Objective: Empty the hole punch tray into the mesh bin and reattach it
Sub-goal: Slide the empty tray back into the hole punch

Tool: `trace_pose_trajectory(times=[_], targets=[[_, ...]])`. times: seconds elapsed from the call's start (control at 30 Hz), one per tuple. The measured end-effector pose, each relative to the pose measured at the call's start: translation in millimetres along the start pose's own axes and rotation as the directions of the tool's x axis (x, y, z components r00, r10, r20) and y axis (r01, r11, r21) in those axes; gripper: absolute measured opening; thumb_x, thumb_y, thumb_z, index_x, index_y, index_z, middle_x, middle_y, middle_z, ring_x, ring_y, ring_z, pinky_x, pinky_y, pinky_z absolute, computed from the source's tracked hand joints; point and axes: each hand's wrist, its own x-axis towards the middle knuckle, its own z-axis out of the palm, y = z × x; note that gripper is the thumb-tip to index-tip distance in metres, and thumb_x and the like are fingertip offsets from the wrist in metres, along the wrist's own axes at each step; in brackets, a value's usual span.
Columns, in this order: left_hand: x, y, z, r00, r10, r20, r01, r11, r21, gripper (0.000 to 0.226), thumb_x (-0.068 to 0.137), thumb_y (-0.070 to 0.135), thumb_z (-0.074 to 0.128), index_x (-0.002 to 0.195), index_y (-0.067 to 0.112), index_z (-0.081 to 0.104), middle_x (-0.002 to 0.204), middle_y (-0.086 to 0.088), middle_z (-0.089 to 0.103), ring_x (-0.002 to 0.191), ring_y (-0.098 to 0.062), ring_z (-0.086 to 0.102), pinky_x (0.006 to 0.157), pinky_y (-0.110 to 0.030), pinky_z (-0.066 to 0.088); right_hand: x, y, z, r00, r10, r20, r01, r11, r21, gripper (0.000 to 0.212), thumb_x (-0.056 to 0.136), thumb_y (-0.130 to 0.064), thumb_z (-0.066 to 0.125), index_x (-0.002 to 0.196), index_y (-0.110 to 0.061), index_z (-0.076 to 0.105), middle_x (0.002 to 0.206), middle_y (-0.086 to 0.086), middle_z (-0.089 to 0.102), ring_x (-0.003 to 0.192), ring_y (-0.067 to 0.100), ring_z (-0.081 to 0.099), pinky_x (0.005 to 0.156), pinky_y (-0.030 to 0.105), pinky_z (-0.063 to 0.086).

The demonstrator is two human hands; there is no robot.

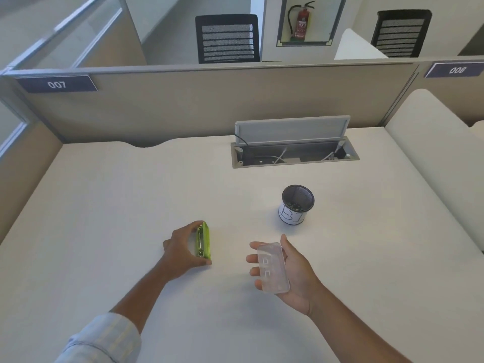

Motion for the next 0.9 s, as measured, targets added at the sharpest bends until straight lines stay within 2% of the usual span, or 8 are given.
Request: trace_pose_trajectory(times=[0.3, 0.4, 0.47, 0.57, 0.67, 0.7, 0.77, 0.9], targets=[[-12.2, 20.5, 0.2, 1.000, 0.006, 0.009, -0.006, 1.000, 0.021, 0.117, 0.045, 0.067, 0.091, 0.150, 0.044, 0.043, 0.136, 0.007, 0.052, 0.131, -0.016, 0.045, 0.109, -0.032, 0.025, 1.6, -0.9, 0.8, 0.999, -0.002, -0.037, 0.002, 1.000, -0.006, 0.069, 0.104, -0.060, 0.041, 0.135, -0.004, 0.067, 0.112, 0.021, 0.071, 0.081, 0.033, 0.069, 0.069, 0.040, 0.057], [-23.0, 48.0, -4.4, 0.995, 0.090, -0.043, -0.087, 0.994, 0.065, 0.112, 0.048, 0.066, 0.090, 0.146, 0.040, 0.042, 0.123, 0.026, 0.047, 0.120, -0.001, 0.035, 0.109, -0.033, 0.023, 1.9, -3.0, 2.7, 0.998, -0.007, -0.057, 0.008, 1.000, 0.018, 0.069, 0.104, -0.056, 0.042, 0.137, 0.000, 0.064, 0.109, 0.021, 0.072, 0.080, 0.033, 0.067, 0.068, 0.040, 0.055], [-32.4, 73.8, -7.3, 0.983, 0.171, -0.059, -0.161, 0.976, 0.145, 0.109, 0.051, 0.065, 0.088, 0.145, 0.036, 0.041, 0.124, 0.025, 0.047, 0.120, 0.004, 0.032, 0.111, -0.033, 0.021, 2.6, -4.0, 3.7, 0.997, -0.013, -0.073, 0.016, 0.999, 0.033, 0.070, 0.105, -0.055, 0.041, 0.138, 0.003, 0.061, 0.106, 0.021, 0.072, 0.078, 0.033, 0.066, 0.066, 0.039, 0.054], [-50.5, 111.1, -8.7, 0.964, 0.261, -0.045, -0.250, 0.953, 0.168, 0.109, 0.056, 0.056, 0.089, 0.149, 0.032, 0.036, 0.140, 0.023, 0.039, 0.128, 0.007, 0.028, 0.117, -0.035, 0.019, 3.5, -4.7, 4.4, 0.995, -0.035, -0.089, 0.039, 0.998, 0.044, 0.070, 0.106, -0.054, 0.039, 0.140, 0.003, 0.060, 0.105, 0.022, 0.073, 0.076, 0.033, 0.066, 0.065, 0.038, 0.054], [-69.2, 141.5, -3.4, 0.957, 0.290, 0.027, -0.291, 0.948, 0.127, 0.101, 0.063, 0.045, 0.089, 0.146, 0.037, 0.031, 0.123, 0.030, 0.047, 0.112, 0.024, 0.038, 0.123, -0.042, 0.025, 5.7, -5.1, 5.6, 0.995, -0.058, -0.078, 0.062, 0.997, 0.039, 0.069, 0.107, -0.055, 0.036, 0.140, 0.000, 0.063, 0.112, 0.022, 0.072, 0.084, 0.033, 0.068, 0.071, 0.040, 0.055], [-74.4, 149.7, 0.4, 0.951, 0.304, 0.054, -0.309, 0.941, 0.140, 0.098, 0.065, 0.044, 0.087, 0.145, 0.038, 0.030, 0.118, 0.031, 0.048, 0.112, 0.024, 0.043, 0.126, -0.044, 0.022, 6.5, -5.5, 6.8, 0.995, -0.066, -0.071, 0.069, 0.997, 0.039, 0.069, 0.107, -0.056, 0.035, 0.138, -0.002, 0.065, 0.117, 0.022, 0.072, 0.091, 0.034, 0.069, 0.075, 0.041, 0.056], [-82.7, 163.2, 9.0, 0.934, 0.348, 0.075, -0.356, 0.915, 0.192, 0.095, 0.068, 0.048, 0.083, 0.146, 0.038, 0.030, 0.122, 0.030, 0.050, 0.115, 0.016, 0.051, 0.130, -0.045, 0.015, 6.5, -6.0, 9.7, 0.995, -0.087, -0.048, 0.089, 0.995, 0.037, 0.069, 0.108, -0.057, 0.030, 0.133, -0.007, 0.072, 0.122, 0.020, 0.073, 0.103, 0.033, 0.071, 0.082, 0.041, 0.058], [-88.2, 176.4, 22.8, 0.907, 0.415, 0.065, -0.415, 0.859, 0.301, 0.093, 0.071, 0.052, 0.079, 0.149, 0.036, 0.031, 0.140, 0.018, 0.049, 0.132, -0.001, 0.046, 0.128, -0.045, 0.017, 2.4, -8.6, 17.4, 0.993, -0.111, -0.047, 0.113, 0.992, 0.048, 0.065, 0.109, -0.057, 0.030, 0.122, -0.017, 0.079, 0.112, 0.012, 0.080, 0.099, 0.024, 0.077, 0.076, 0.035, 0.062]])
